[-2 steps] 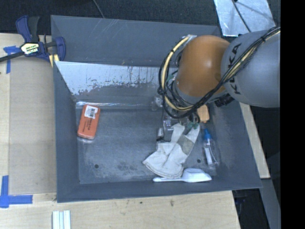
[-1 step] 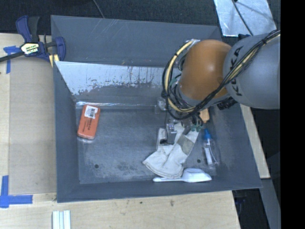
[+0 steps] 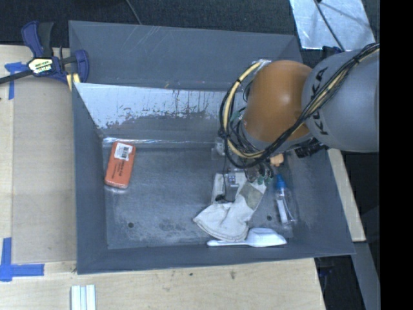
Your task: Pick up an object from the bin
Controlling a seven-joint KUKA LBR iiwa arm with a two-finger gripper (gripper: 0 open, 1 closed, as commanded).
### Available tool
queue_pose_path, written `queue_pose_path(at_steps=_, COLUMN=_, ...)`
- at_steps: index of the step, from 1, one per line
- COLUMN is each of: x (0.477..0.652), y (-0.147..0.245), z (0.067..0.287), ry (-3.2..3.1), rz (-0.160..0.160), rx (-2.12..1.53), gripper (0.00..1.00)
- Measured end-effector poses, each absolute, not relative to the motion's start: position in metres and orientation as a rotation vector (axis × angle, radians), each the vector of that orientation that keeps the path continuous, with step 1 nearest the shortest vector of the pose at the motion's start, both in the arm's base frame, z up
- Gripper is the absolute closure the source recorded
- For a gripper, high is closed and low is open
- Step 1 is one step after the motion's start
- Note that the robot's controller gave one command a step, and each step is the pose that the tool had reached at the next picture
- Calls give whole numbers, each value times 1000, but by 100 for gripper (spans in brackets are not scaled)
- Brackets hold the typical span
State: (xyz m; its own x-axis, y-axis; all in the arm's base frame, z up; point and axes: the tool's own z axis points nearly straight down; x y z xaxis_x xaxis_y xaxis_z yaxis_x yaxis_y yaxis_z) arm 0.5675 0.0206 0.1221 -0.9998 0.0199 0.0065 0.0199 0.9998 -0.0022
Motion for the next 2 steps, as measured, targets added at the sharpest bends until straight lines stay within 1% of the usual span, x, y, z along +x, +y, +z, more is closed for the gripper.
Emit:
queue_pose_path(at_steps=1, x=574, y=17, z=124, ry=-3149, rz=-1, rx=47, gripper=0)
queue_pose_path(at_steps=2, x=551, y=-15, z=76, ry=-3147, rz=0, rx=-14, gripper=0)
